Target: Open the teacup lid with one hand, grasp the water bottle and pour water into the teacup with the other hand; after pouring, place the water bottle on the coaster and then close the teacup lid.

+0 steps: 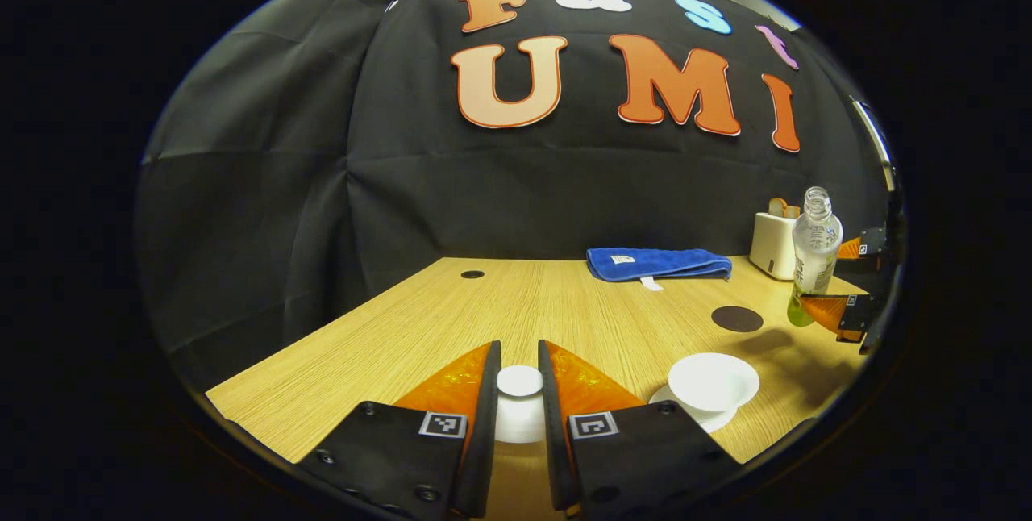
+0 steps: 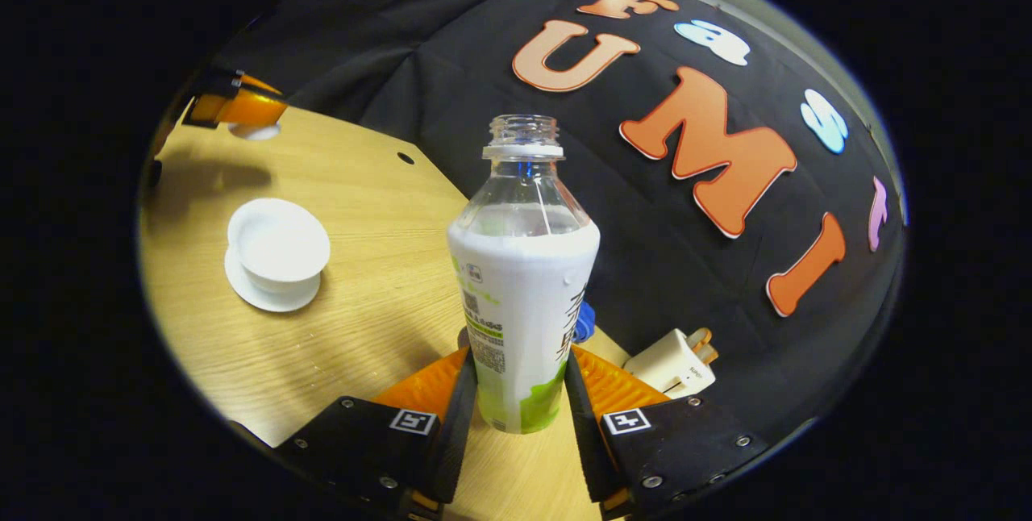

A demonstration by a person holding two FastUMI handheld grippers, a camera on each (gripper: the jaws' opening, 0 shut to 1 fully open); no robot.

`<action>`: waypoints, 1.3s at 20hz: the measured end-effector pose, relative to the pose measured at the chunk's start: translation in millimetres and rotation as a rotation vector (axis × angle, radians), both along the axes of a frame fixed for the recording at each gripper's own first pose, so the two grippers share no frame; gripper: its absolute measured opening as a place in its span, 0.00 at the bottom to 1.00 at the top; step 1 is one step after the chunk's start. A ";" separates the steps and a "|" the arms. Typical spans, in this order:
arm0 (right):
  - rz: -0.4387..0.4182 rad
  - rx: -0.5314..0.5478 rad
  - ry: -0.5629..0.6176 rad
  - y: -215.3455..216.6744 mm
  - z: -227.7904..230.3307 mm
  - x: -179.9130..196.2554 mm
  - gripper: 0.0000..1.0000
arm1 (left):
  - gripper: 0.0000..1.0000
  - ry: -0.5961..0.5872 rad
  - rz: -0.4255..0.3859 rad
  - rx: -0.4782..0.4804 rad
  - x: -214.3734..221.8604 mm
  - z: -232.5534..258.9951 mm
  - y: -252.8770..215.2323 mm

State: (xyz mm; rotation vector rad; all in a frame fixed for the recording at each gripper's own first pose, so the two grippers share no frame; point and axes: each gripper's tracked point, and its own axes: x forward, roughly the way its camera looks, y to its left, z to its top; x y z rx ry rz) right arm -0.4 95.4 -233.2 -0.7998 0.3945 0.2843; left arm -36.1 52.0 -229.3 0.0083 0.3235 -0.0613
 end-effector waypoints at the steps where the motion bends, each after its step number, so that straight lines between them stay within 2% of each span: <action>1: 0.012 -0.032 -0.009 0.9 -2.3 1.0 0.61 | 0.32 0.002 0.003 0.000 -1.4 0.0 3.7; 7: 0.085 -0.262 -0.126 8.4 6.4 8.3 0.60 | 0.32 0.004 0.007 -0.003 -4.9 -4.0 11.4; 15: 0.181 -0.493 -0.248 23.5 17.8 14.8 0.60 | 0.32 -0.002 0.009 0.008 -9.4 -6.8 24.7; 19: 0.241 -0.649 -0.333 28.8 22.3 18.0 0.60 | 0.32 -0.001 0.019 0.011 -9.9 -7.8 34.8; 26: 0.306 -0.735 -0.390 40.4 26.6 21.0 0.60 | 0.32 0.003 0.019 0.004 -12.6 -8.9 41.6</action>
